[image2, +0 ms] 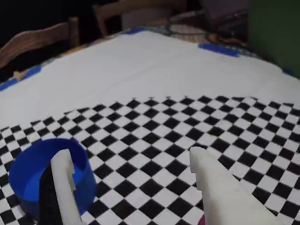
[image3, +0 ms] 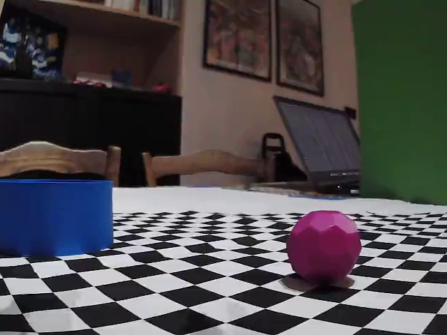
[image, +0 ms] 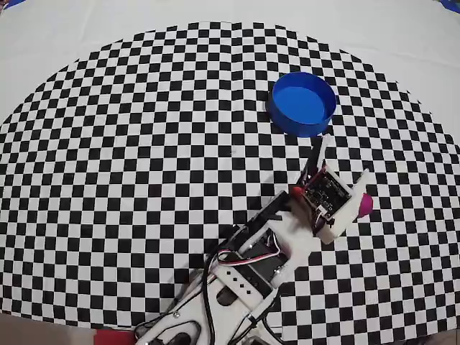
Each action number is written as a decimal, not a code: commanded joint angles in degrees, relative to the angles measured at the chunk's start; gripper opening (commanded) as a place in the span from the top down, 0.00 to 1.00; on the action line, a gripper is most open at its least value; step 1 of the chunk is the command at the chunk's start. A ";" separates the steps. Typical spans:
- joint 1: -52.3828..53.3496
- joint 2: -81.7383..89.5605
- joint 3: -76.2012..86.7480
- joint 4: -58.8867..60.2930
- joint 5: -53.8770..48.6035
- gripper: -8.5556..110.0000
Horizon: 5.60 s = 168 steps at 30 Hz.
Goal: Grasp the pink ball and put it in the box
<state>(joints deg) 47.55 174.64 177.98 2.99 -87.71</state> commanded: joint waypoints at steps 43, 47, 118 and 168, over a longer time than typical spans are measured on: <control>12.04 -0.35 0.35 -0.35 -0.62 0.68; 12.39 -0.97 0.35 -0.35 -0.62 0.68; 11.07 -37.18 -8.61 -5.10 -0.70 0.68; 13.54 -58.18 -20.92 -8.96 -1.23 0.68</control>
<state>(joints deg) 60.38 117.07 161.72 -5.10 -88.42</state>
